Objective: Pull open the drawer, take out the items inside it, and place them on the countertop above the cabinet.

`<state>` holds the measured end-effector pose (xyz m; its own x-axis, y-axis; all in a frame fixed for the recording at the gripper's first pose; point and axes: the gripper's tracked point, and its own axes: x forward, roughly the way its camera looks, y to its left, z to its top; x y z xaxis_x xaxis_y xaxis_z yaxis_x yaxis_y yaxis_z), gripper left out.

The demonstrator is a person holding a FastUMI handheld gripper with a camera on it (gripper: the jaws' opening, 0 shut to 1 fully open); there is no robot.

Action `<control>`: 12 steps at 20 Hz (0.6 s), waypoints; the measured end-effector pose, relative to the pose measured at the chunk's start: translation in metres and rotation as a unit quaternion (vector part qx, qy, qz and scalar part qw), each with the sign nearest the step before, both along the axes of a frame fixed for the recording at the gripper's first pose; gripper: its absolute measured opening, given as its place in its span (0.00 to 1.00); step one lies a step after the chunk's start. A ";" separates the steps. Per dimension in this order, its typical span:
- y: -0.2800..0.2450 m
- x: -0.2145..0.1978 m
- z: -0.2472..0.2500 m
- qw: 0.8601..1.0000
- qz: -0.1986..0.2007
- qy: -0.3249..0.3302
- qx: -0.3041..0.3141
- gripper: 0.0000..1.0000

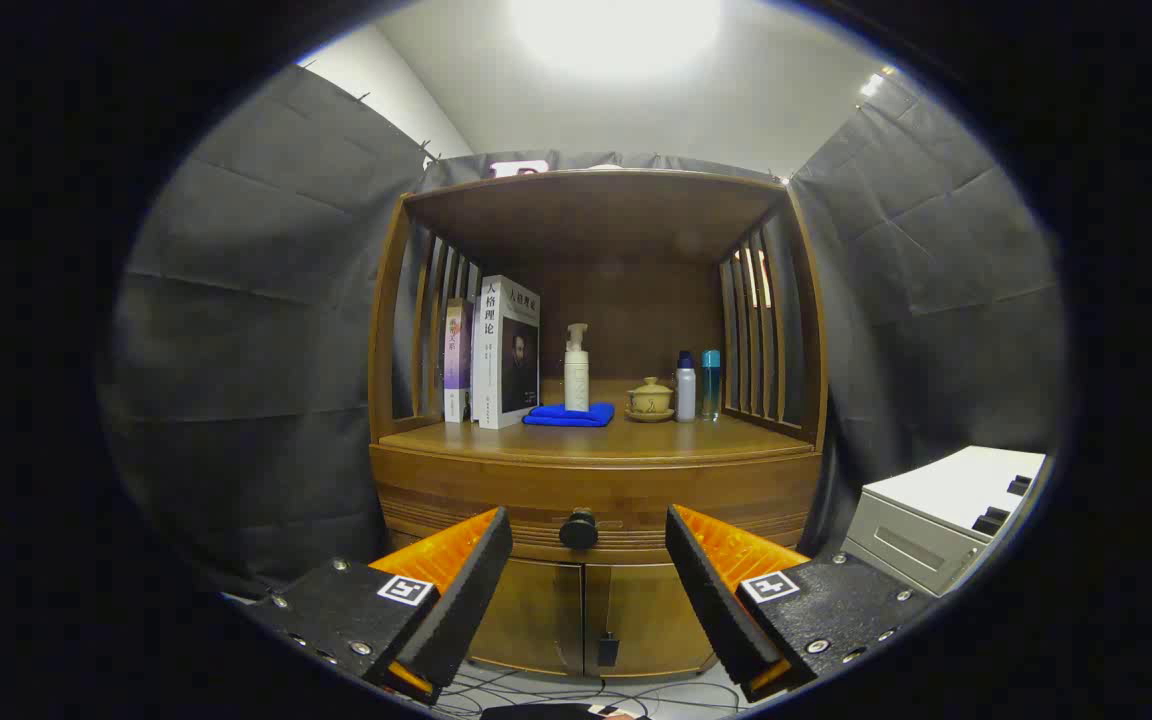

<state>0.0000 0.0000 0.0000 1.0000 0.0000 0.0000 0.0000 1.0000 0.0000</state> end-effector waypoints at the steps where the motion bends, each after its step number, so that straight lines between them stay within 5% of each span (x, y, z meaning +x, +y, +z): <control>1: 0.000 -0.003 -0.002 1.000 -0.001 -0.002 0.000 0.96; 12: -0.012 -0.030 -0.018 1.000 -0.015 0.002 0.011 0.96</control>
